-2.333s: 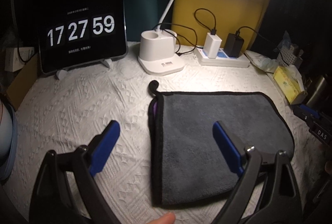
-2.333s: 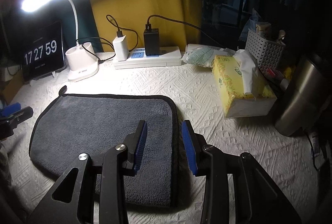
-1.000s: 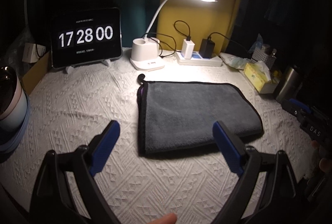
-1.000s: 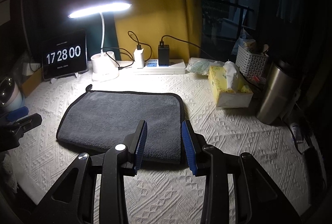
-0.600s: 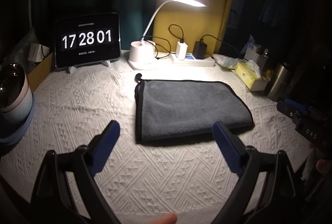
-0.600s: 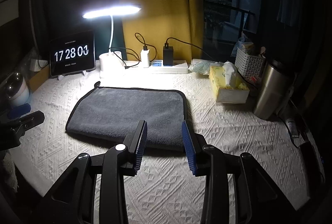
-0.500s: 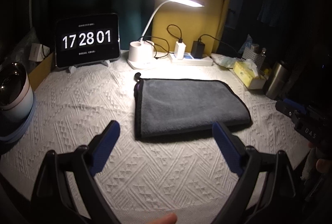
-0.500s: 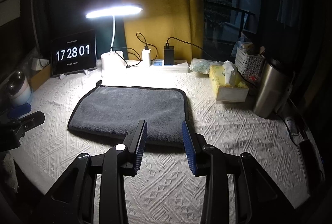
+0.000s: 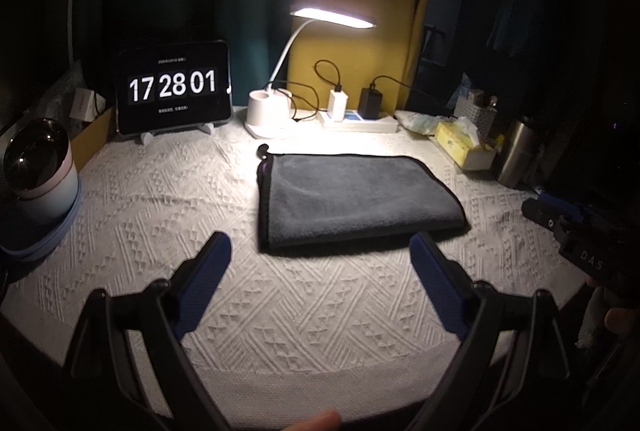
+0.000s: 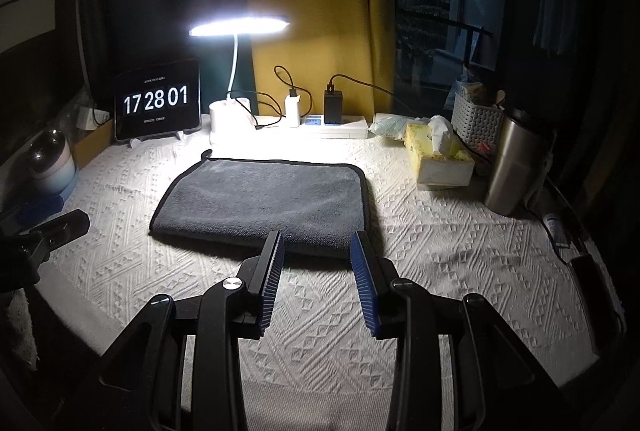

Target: Fold towel

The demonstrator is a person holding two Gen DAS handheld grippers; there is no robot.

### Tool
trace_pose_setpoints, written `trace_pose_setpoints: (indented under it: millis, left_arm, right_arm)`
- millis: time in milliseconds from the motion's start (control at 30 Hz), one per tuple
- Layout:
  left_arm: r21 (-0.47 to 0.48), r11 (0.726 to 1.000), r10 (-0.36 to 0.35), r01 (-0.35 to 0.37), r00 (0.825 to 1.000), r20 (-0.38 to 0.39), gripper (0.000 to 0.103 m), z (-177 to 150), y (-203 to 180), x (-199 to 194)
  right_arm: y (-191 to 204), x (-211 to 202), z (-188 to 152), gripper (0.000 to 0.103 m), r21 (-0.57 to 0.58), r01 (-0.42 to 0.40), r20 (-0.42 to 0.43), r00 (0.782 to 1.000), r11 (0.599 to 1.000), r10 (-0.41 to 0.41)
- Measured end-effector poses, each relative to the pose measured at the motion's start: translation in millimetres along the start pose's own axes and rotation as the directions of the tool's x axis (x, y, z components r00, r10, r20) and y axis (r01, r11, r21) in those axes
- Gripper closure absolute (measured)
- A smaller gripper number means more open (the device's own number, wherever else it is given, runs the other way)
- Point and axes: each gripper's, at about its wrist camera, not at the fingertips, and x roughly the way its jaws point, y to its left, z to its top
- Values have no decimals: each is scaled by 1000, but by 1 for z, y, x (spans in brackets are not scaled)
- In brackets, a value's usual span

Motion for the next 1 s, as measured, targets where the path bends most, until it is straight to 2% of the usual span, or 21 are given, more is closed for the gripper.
trace_pose_setpoints:
  millis: [267,500,667,800,1000]
  left_arm:
    - [25,999,-30,28,994,101,11,-9,-8,-37]
    - [29,999,-35,32,992,124,11,-14,-10,-54]
    - [48,998,-43,34,979,201,11,-16,-13,-74]
    - [68,998,-27,11,972,235,11,-15,-17,-83]
    - [70,998,-20,4,973,228,10,-13,-19,-82]
  right_arm:
    - [6,-33,-8,66,-7,12,47,999,1000,-12]
    - [13,-55,-15,66,-15,15,79,997,1000,-14]
    - [22,-77,-21,66,-28,58,130,990,998,-54]
    - [24,-93,-25,54,-28,73,159,985,997,-67]
    - [22,-96,-27,53,-24,70,166,984,997,-65]
